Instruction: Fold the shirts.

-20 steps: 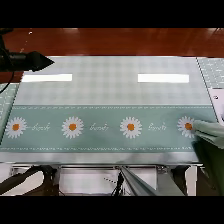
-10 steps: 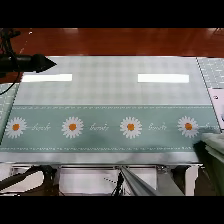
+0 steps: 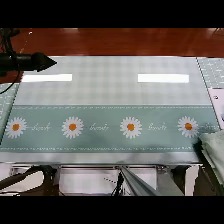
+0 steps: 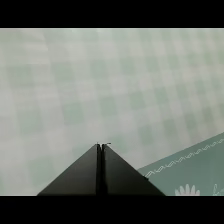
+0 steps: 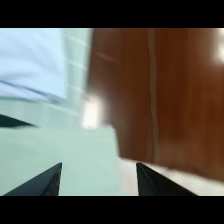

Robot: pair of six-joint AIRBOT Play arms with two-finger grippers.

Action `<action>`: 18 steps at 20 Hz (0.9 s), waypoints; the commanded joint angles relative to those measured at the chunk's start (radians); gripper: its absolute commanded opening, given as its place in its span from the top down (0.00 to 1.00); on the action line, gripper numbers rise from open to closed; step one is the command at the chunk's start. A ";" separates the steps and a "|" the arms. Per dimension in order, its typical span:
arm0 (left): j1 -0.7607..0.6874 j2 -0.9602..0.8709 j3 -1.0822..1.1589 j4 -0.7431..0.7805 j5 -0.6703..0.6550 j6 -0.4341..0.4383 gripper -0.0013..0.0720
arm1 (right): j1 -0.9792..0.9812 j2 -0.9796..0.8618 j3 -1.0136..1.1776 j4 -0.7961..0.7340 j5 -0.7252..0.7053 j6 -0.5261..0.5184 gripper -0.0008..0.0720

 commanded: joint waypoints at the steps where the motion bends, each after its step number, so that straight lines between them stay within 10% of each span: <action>1: 0.001 0.002 0.048 -0.135 -0.034 -0.002 0.81 | -0.002 0.000 0.021 0.428 -0.278 -0.140 0.26; 3: -0.001 0.002 0.085 -0.272 -0.033 -0.002 0.13 | -0.001 -0.005 0.022 0.774 -0.386 -0.195 0.35; 7: -0.095 0.007 0.194 -0.101 -0.118 -0.026 0.12 | 0.156 -0.092 0.022 1.174 -0.310 -0.390 0.35; 13: -0.526 0.021 0.266 1.002 -0.233 -0.446 0.12 | 0.716 -0.294 0.021 0.779 -0.228 -0.294 0.22; 18: -0.615 -0.015 0.262 1.038 -0.311 -0.603 0.00 | 1.027 -0.443 0.022 0.592 -0.212 -0.166 0.14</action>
